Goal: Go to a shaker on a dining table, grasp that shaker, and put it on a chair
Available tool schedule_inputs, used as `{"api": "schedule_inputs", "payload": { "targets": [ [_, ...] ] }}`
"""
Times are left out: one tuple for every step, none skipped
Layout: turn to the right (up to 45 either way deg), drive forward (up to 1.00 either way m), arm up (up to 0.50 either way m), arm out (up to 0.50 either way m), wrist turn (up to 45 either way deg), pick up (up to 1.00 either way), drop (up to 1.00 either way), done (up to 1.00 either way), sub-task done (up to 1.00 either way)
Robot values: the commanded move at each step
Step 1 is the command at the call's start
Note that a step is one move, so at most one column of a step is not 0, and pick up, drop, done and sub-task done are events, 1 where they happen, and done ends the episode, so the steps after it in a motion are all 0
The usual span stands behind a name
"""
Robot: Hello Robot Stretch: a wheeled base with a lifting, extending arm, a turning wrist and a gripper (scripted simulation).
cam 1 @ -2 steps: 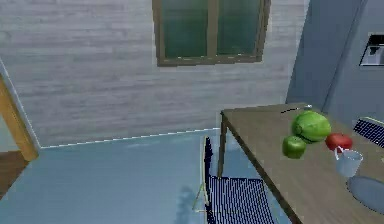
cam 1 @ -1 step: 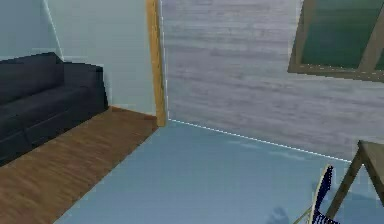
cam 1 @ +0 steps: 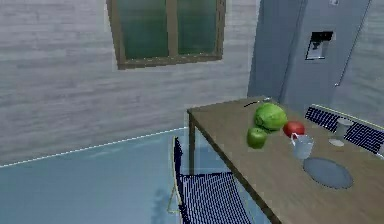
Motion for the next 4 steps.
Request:
{"api": "schedule_inputs", "payload": {
  "targets": [
    [45.0,0.0,0.0,0.0,0.0,0.0,0.0,0.0,0.0],
    [45.0,0.0,0.0,0.0,0.0,0.0,0.0,0.0,0.0],
    [36.0,0.0,0.0,0.0,0.0,0.0,0.0,0.0,0.0],
    [-45.0,0.0,0.0,0.0,0.0,0.0,0.0,0.0,0.0]
  ]
}}
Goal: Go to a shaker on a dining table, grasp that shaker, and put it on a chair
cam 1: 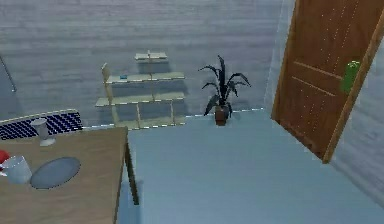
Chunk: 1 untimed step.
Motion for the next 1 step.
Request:
{"api": "schedule_inputs", "payload": {
  "targets": [
    [-45.0,0.0,0.0,0.0,0.0,0.0,0.0,0.0,0.0]
  ]
}}
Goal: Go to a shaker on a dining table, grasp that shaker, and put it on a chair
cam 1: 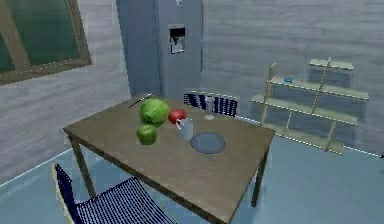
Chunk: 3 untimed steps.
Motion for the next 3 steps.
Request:
{"api": "schedule_inputs", "payload": {
  "targets": [
    [-45.0,0.0,0.0,0.0,0.0,0.0,0.0,0.0,0.0],
    [-33.0,0.0,0.0,0.0,0.0,0.0,0.0,0.0,0.0],
    [6.0,0.0,0.0,0.0,0.0,0.0,0.0,0.0,0.0]
  ]
}}
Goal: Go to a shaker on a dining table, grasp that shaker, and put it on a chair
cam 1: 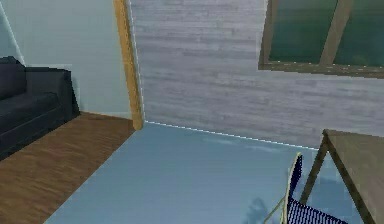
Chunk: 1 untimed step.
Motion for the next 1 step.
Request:
{"api": "schedule_inputs", "payload": {
  "targets": [
    [0.0,0.4,0.0,0.0,0.0,0.0,0.0,0.0,0.0]
  ]
}}
